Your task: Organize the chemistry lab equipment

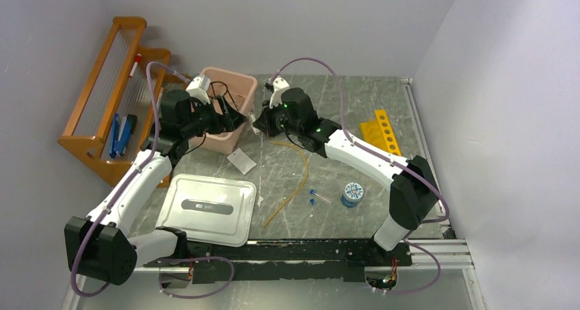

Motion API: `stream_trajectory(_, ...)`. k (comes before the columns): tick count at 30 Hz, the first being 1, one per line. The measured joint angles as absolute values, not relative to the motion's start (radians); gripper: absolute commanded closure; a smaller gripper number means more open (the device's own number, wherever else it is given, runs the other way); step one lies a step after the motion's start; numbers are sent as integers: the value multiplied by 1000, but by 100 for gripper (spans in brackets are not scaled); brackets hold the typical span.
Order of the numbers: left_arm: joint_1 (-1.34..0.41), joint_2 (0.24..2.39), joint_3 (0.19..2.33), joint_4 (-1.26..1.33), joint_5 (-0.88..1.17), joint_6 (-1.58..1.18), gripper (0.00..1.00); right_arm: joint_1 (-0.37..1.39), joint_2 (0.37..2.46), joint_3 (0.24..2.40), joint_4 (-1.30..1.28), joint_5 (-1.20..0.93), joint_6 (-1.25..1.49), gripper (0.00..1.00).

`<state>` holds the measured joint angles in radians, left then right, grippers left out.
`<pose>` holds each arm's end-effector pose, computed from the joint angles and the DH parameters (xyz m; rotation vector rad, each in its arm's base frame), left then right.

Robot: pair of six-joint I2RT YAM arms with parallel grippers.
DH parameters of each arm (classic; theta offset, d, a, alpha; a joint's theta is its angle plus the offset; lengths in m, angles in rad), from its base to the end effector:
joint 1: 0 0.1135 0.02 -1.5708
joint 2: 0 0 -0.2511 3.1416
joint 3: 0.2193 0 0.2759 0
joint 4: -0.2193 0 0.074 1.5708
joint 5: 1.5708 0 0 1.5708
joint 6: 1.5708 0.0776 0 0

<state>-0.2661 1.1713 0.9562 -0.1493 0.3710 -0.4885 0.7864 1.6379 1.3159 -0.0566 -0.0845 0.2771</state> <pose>0.3158 -0.1152 0.2938 0.0348 2.0065 -0.8523 0.3146 0.3245 0.2798 -0.5677 1.9498 0.7722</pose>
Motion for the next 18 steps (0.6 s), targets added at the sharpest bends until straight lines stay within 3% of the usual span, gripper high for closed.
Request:
stream_trajectory(10, -266, 1172, 954, -89, 404, -675, 19, 767, 1643, 1341, -8, -261, 301, 100)
stream_trajectory(18, -266, 1233, 954, -89, 383, -803, 62, 767, 1676, 1341, 43, -339, 325, 100)
